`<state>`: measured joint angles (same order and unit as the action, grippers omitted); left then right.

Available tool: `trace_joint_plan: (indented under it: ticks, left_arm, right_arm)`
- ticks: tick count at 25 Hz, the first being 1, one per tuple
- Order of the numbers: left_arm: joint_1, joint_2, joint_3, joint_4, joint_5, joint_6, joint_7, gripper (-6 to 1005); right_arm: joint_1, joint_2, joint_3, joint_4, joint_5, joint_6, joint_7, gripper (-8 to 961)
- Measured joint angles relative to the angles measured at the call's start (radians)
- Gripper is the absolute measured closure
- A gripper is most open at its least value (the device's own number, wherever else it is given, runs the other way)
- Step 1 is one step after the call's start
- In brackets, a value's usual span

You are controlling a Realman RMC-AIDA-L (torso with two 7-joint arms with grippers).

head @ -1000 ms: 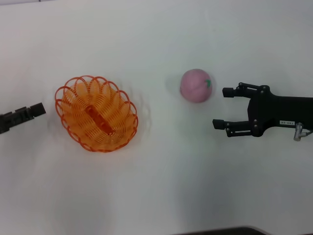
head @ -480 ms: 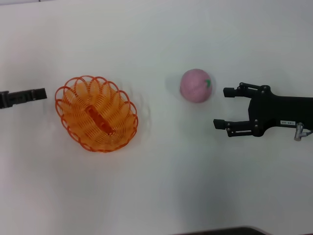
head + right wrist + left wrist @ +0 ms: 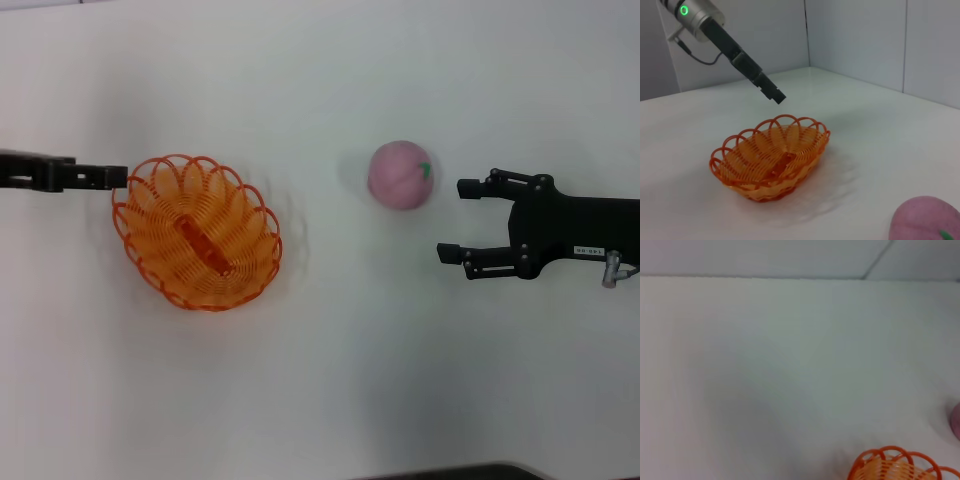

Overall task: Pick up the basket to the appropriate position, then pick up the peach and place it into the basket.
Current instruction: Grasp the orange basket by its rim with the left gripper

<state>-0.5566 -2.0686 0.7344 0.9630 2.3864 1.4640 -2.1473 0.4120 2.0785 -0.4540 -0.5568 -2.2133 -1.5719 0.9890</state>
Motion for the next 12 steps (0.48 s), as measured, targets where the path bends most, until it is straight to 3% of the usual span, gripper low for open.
trace_joint_plan:
  ticks: [8,12]
  left_arm:
    - [-0.057,-0.009,0.134,0.058,0.048,-0.008,-0.006,145]
    - [-0.092,-0.039,0.2,0.068,0.158,-0.051,-0.017,148]
  right_arm:
    - [-0.001,0.0,0.001,0.0,0.002,-0.002,-0.002,22]
    - [-0.003,0.0,0.002,0.0,0.003,-0.002,-0.002,22]
